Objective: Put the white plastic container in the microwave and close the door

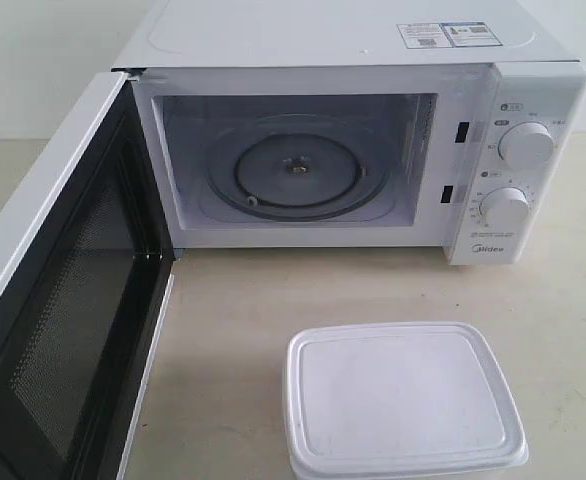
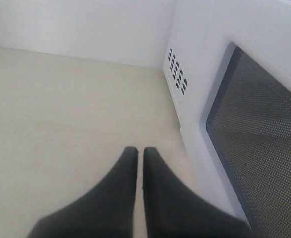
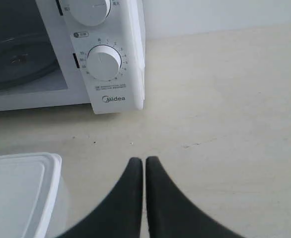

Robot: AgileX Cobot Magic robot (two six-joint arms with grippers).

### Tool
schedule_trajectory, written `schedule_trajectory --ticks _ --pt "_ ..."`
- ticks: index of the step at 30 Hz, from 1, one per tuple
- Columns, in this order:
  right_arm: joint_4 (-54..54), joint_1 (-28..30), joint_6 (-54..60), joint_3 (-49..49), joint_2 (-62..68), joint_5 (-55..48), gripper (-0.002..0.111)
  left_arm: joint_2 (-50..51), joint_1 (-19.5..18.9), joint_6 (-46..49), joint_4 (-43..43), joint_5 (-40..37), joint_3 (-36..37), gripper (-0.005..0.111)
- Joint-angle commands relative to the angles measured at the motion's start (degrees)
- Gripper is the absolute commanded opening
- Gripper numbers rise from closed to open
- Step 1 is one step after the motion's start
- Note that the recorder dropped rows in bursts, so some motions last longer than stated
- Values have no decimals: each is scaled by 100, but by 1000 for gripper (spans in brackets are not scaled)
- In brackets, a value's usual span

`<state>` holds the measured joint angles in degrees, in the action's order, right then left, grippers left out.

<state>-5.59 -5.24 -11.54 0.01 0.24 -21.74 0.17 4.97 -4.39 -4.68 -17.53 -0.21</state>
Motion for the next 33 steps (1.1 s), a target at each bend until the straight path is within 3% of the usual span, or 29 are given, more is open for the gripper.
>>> schedule_trajectory --ticks 1,20,22,24,28,30,33 --pt "-21 14 -4 -1 -24 52 0 -17 -11 -32 -2 15 21 4" --pt "-44 14 58 -1 -24 52 0 -17 -11 -32 -2 15 21 4" --pt "-475 14 332 -1 -24 463 0 -17 -11 -32 -2 15 21 4" --pt "-165 14 -76 -1 -24 1768 0 -17 -11 -32 -2 15 21 4" --pt "-5 14 -229 -1 -24 3375 0 -17 -11 -32 -2 15 21 4" --pt "238 14 -942 -1 -24 4453 0 -17 -11 -32 -2 15 21 4" --pt "181 14 -1026 -352 -24 4355 0 -17 -11 -32 -2 15 21 4"
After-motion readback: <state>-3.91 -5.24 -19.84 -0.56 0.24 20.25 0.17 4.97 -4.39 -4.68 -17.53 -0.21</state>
